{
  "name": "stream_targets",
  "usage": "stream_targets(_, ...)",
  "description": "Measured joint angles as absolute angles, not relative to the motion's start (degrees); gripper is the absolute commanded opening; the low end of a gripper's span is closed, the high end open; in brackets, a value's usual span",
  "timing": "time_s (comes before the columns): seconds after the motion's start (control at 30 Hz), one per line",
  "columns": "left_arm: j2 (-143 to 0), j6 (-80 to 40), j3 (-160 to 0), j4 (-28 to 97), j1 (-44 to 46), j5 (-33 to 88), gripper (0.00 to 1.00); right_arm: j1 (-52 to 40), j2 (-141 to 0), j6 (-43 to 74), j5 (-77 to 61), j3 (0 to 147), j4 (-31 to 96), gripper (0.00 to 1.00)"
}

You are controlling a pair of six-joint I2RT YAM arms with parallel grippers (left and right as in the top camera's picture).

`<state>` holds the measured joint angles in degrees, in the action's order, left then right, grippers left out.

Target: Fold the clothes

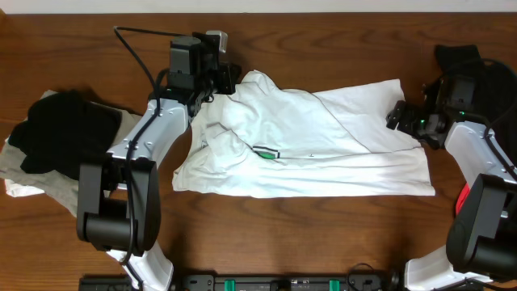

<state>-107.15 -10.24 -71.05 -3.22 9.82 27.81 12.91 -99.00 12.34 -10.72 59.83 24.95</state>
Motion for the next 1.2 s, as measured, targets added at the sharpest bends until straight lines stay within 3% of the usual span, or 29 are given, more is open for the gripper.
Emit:
stream_targets(0.13, -108.05, -10.17, -72.47, 1.54, 10.48, 24.88, 0.17, 12.88, -99.0, 12.34, -10.74, 59.83, 24.16, 0.92)
stream_targets(0.2, -109.86, -9.26, -75.88, 7.7, 11.25, 22.87, 0.24, 12.88, -99.0, 12.34, -10.72, 59.83, 23.97, 0.92)
stream_targets(0.23, -110.96, -8.62, -78.22, 10.92, 11.75, 21.76, 0.32, 12.88, -99.0, 12.32, -10.72, 59.83, 23.66, 0.93)
stream_targets(0.27, -112.51, -7.25, -81.58, 15.51, 12.4, 20.03, 0.47, 12.88, -99.0, 12.27, -10.74, 59.83, 23.27, 0.93)
stream_targets(0.3, -113.65, -6.94, -84.38, 18.46, 12.88, 19.07, 0.52, 12.88, -99.0, 12.1, -10.72, 59.83, 22.96, 0.93)
stream_targets(0.4, -117.6, -5.58, -94.85, 27.53, 14.5, 16.43, 0.54, 12.88, -99.0, 11.6, -10.72, 59.83, 22.59, 0.94)
stream_targets(0.6, -123.33, -4.01, -108.77, 36.77, 16.21, 14.44, 0.54, 12.88, -99.0, 11.44, -10.74, 59.83, 22.85, 0.94)
stream_targets(1.1, -136.59, -3.55, -109.25, 35.64, 16.14, 9.93, 0.52, 12.88, -99.0, 11.33, -10.74, 59.83, 23.29, 0.94)
stream_targets(1.13, -136.59, -3.51, -109.25, 35.64, 16.14, 9.76, 0.47, 12.88, -99.0, 11.31, -10.74, 59.83, 23.31, 0.94)
stream_targets(1.2, -136.66, -3.57, -109.25, 35.66, 16.14, 9.32, 0.25, 12.88, -99.0, 11.29, -10.74, 59.83, 23.31, 0.94)
